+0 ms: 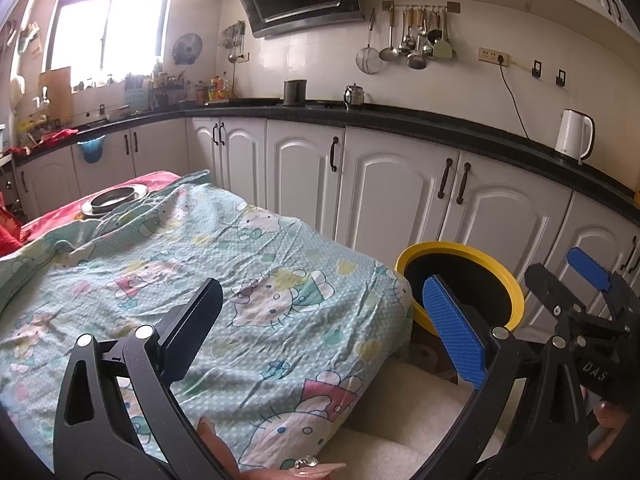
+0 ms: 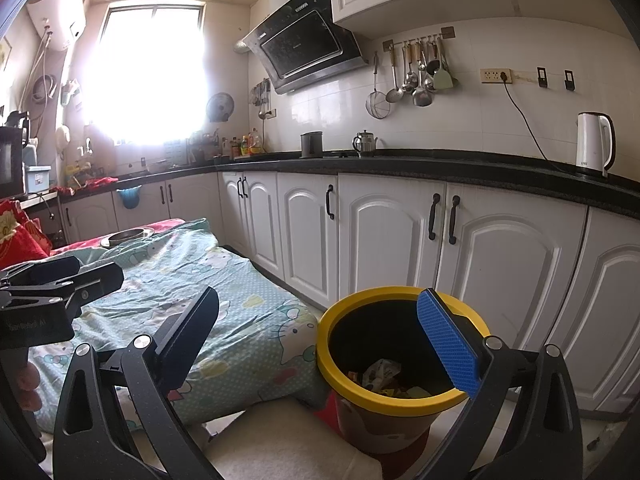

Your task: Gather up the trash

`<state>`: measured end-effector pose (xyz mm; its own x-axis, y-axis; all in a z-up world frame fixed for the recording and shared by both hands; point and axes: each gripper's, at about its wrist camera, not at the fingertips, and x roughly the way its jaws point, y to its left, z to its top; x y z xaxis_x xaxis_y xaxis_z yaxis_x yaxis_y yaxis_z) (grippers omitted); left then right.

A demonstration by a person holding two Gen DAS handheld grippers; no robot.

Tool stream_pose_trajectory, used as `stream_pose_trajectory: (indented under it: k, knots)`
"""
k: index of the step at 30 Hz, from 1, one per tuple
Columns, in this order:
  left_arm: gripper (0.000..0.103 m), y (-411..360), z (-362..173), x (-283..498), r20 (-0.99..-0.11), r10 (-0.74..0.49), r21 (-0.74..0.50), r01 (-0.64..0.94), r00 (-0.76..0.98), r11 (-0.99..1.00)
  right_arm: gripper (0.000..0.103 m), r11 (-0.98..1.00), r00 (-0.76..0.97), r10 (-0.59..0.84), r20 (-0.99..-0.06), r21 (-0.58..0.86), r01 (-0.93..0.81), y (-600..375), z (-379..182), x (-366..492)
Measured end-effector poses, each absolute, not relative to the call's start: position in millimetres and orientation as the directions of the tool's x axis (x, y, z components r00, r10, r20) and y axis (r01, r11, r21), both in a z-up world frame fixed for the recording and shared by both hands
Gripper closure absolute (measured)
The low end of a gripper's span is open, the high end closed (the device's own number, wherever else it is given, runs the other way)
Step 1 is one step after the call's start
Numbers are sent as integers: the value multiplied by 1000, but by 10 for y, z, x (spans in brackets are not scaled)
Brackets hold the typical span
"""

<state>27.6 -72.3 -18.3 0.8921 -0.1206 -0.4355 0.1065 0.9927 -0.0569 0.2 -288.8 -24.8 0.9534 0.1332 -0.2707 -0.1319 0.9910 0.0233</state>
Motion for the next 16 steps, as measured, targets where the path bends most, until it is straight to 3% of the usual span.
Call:
stream_pose_trajectory:
  k: [5,9,12,16]
  knots:
    - [11,-651,-187,313,-466,-108,-55,93,878,994,6,990,951,142,-273,27,-140,-2881,-200,39]
    - [11,-152,-238,348,-555,-88,-144,8,827,989,6,978,937,209,-280,44,-205,-2700,-90,188]
    - [11,593,-317,277,-605,52,-152,-180,794,972,6,944,883,327,-337,68,-324,-2252,-7,419]
    - [11,1927,-512,-31,-661,381,-41,-538,646,842,6,826,701,526,-481,92,-557,-1048,-57,663]
